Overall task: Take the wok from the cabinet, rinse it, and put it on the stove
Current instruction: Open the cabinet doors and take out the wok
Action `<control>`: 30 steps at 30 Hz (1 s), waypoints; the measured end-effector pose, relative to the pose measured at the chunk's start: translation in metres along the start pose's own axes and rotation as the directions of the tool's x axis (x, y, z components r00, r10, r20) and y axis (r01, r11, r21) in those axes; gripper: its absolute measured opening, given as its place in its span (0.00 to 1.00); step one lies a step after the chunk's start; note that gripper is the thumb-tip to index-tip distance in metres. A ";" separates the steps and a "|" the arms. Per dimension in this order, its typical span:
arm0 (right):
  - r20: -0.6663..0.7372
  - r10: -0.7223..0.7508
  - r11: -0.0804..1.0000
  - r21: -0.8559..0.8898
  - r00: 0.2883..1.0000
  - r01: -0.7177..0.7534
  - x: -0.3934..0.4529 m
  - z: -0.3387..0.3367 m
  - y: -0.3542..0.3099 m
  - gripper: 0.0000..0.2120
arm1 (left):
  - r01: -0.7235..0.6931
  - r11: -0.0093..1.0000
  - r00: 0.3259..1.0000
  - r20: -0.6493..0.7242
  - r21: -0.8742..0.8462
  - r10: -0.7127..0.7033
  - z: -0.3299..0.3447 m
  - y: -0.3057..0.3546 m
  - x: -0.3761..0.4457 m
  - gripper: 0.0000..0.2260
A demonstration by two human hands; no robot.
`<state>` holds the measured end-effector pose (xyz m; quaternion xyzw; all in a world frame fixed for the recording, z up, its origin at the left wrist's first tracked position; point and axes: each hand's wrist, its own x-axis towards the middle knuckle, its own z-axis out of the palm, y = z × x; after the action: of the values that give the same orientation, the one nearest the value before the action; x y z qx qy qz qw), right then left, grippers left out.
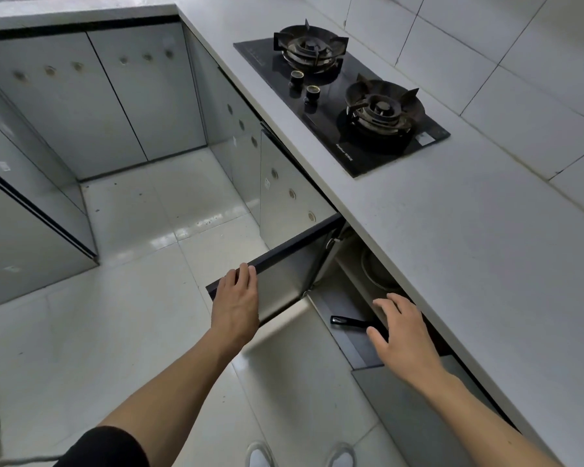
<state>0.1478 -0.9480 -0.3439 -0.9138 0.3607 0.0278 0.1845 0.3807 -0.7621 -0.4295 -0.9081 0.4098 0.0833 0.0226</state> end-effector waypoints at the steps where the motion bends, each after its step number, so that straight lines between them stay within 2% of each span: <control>1: -0.001 0.002 1.000 -0.004 1.000 -0.002 0.002 0.000 -0.001 0.24 | -0.001 1.000 1.000 0.003 -0.011 0.001 0.001 -0.004 0.003 0.36; 5: -0.003 0.020 1.000 -0.008 1.000 -0.020 0.009 -0.002 -0.004 0.24 | 0.034 0.998 0.998 0.052 -0.047 -0.032 -0.001 -0.014 0.014 0.42; 11: 0.006 0.046 0.999 -0.010 0.999 -0.046 0.010 -0.008 -0.003 0.24 | 0.043 0.999 0.994 0.103 -0.020 -0.040 -0.009 -0.014 0.021 0.44; 22: -0.057 0.075 0.997 0.021 0.996 -0.074 -0.011 -0.046 0.000 0.25 | 0.062 0.989 0.981 0.191 -0.138 -0.035 -0.043 -0.002 0.019 0.38; 30: -0.094 0.196 0.979 0.069 0.976 -0.190 -0.033 -0.081 0.037 0.24 | -0.168 0.957 0.985 0.002 -0.235 0.174 -0.119 0.092 0.029 0.32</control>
<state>0.0921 -0.9803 -0.2743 -0.8688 0.4573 -0.0111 0.1897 0.3470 -0.8574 -0.3152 -0.8645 0.4739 0.1428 -0.0874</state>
